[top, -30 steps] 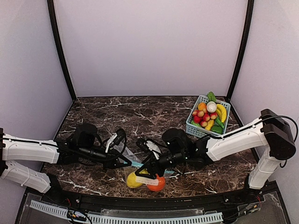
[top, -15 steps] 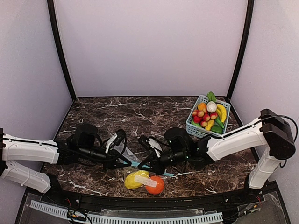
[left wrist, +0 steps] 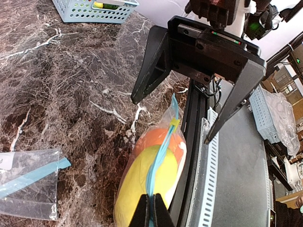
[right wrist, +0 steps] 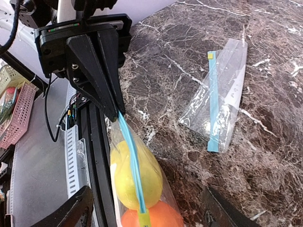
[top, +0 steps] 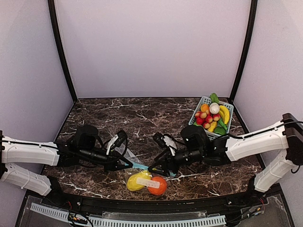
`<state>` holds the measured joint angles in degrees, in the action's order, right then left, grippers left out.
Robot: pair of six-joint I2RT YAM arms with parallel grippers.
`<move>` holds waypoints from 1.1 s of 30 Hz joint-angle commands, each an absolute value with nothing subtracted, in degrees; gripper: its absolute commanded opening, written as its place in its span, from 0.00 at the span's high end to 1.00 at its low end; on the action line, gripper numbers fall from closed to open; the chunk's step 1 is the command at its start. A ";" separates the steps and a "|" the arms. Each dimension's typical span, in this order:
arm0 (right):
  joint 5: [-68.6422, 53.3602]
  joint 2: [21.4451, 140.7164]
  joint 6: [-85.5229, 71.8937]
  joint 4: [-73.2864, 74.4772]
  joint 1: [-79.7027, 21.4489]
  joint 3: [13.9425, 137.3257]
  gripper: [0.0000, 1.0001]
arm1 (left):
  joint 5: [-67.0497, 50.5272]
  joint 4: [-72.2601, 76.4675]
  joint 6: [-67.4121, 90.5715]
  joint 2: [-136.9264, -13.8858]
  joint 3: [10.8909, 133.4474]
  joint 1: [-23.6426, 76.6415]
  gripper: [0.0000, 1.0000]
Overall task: Place the food in the zip-top bag and seal the zipper
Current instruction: Pass from the left arm to the right, then hold the zipper from the zipper food storage bag.
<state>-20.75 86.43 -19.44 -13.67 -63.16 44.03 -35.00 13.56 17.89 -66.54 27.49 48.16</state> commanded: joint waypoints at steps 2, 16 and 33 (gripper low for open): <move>-21.75 83.50 -19.31 -12.92 -61.50 39.55 0.27 | -34.92 12.94 16.63 -65.27 27.61 48.10 0.99; -25.58 84.38 -17.91 -14.62 -60.45 38.85 0.97 | -34.83 11.93 16.30 -65.86 28.42 48.16 0.94; -27.75 82.48 -13.37 -9.95 -60.42 42.69 1.00 | -44.01 8.47 6.33 -83.28 46.41 50.54 0.23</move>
<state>-26.70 83.85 -14.83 -10.13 -60.73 40.86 -37.71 8.64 8.60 -78.04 44.31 48.99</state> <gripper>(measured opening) 0.007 0.825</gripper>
